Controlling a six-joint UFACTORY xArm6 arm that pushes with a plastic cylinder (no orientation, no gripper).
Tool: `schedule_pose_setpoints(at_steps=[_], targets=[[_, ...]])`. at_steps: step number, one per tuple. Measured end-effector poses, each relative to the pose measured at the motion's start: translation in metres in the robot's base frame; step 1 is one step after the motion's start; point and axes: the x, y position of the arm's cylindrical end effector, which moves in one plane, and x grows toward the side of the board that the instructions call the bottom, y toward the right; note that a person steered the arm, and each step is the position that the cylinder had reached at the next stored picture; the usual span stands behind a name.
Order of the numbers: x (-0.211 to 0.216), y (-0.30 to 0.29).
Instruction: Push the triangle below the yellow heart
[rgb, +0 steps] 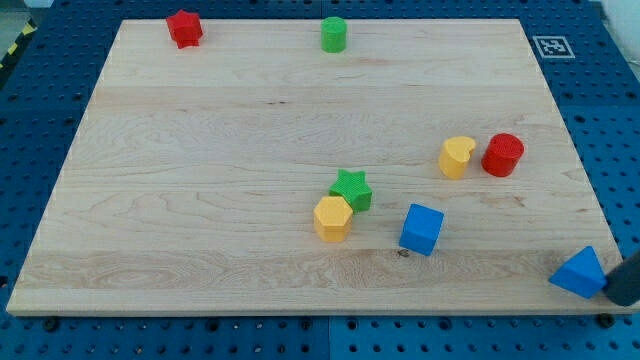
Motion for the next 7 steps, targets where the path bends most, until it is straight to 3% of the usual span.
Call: schedule_pose_setpoints(at_steps=[5, 7], targets=[[-0.006, -0.056], [-0.049, -0.056]])
